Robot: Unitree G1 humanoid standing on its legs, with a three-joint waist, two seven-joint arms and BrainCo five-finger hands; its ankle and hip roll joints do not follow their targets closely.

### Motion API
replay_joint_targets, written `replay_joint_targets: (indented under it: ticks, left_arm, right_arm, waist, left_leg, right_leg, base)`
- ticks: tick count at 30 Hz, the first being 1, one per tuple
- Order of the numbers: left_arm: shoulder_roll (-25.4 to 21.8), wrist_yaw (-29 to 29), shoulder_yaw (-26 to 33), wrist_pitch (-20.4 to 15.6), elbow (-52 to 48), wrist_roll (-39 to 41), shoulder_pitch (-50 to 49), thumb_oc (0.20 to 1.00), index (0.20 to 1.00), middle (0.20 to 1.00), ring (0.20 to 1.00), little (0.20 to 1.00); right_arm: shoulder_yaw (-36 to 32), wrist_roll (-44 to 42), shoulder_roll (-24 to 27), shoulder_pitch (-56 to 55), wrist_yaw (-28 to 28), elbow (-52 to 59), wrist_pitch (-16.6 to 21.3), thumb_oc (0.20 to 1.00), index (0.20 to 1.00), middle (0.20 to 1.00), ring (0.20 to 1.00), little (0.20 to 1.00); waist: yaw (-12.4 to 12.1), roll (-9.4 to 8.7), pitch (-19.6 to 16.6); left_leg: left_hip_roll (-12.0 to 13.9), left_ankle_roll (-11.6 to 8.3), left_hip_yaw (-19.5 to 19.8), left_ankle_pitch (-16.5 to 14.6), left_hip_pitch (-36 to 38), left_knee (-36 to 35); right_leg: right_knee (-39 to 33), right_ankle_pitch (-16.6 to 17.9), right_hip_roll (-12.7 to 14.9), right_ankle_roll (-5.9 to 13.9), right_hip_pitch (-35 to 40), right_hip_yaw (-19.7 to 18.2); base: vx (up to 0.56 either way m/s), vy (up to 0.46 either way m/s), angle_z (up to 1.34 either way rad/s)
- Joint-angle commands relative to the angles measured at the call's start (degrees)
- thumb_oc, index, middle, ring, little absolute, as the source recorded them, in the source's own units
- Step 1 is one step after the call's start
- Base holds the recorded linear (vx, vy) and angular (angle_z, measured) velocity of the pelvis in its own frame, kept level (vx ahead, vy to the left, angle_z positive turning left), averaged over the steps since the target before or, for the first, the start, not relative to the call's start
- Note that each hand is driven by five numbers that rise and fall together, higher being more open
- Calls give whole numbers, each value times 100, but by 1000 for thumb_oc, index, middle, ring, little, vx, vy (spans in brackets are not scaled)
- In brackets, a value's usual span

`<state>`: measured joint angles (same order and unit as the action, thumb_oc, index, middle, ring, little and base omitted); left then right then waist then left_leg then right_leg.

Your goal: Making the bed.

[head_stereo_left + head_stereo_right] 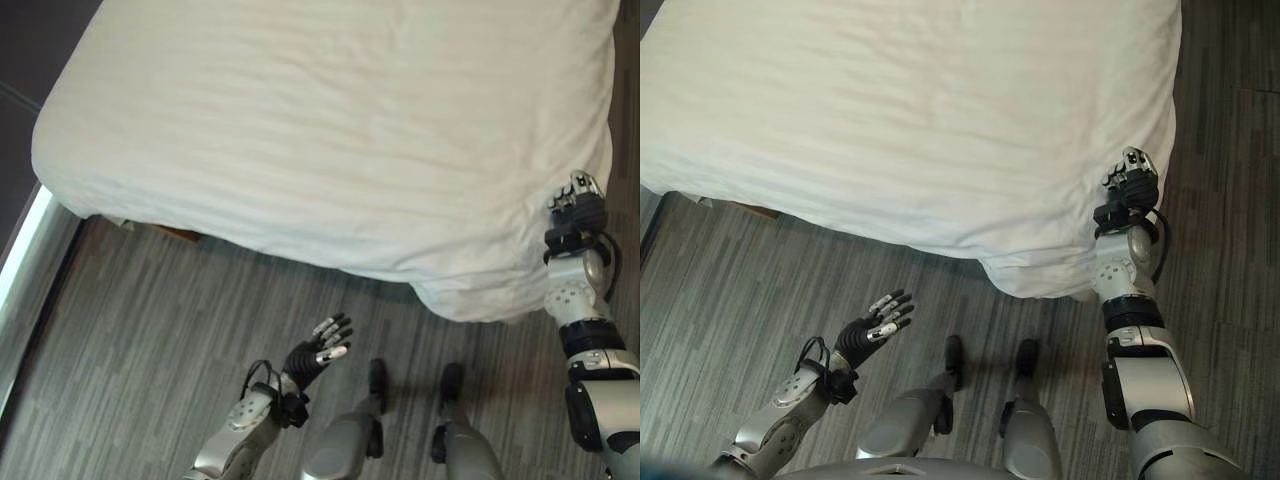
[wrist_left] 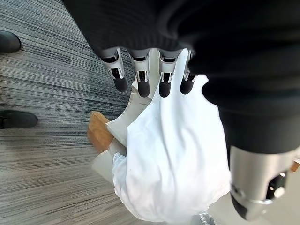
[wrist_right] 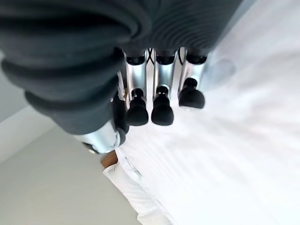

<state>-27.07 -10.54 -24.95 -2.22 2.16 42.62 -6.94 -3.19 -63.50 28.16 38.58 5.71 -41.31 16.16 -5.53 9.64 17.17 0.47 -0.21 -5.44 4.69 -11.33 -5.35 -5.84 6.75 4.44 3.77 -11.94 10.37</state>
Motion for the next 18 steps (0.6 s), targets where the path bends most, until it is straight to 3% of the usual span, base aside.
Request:
replay_joint_targets:
  ticks: [1,18]
  left_arm:
    - [-91,-151,-160,-127,-225,144,65,1000,1000,1000,1000,1000]
    - [-93,-123,-165,-154,-250,137,148,1000,1000,1000,1000,1000]
  right_arm:
    - [-155,-311,377,450,31,40,304,200,200,200,200,200]
    - [-361,-384,292,83,58,-18,387,200,200,200,200,200]
  waist:
    - [-61,-276,-21]
    - [3,-278,31]
  left_leg:
    - [-250,-164,225,81,-222,35]
    - [-242,-172,227,74,-309,35]
  right_leg:
    - [84,-28,170,378,88,-49]
    - [84,-36,132,357,-25,-67]
  base:
    - [0,0,0]
    - [0,0,0]
